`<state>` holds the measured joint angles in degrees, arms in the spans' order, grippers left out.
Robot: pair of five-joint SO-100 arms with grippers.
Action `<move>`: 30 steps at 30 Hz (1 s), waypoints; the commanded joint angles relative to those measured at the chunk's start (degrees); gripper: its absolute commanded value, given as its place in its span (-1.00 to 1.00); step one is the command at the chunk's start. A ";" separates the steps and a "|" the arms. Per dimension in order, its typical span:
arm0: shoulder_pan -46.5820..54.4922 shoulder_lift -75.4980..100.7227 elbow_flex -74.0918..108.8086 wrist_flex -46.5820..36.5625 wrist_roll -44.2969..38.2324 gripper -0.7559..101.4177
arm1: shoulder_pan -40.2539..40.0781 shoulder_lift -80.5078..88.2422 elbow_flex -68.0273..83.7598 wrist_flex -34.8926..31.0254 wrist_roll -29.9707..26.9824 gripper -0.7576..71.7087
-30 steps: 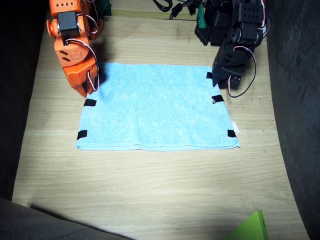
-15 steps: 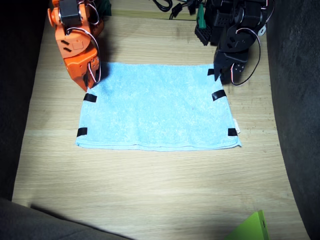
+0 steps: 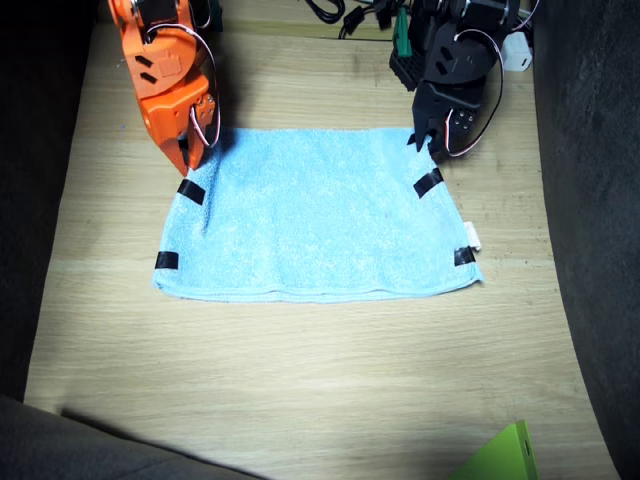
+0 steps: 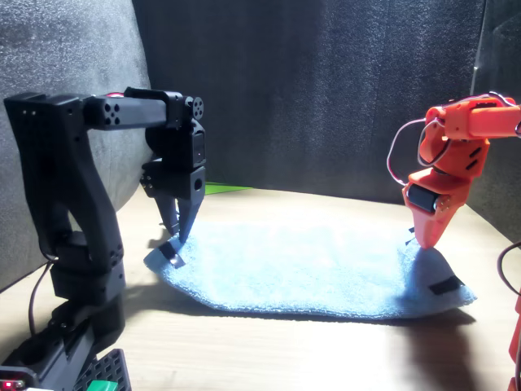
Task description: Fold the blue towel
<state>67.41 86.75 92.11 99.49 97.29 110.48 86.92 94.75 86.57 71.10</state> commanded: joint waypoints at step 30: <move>-14.50 -18.02 -28.92 10.81 -1.58 -0.99 | 17.23 -24.79 -39.90 16.35 5.80 -0.98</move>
<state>54.05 68.91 66.01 109.69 95.62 126.56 62.31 61.08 99.76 76.64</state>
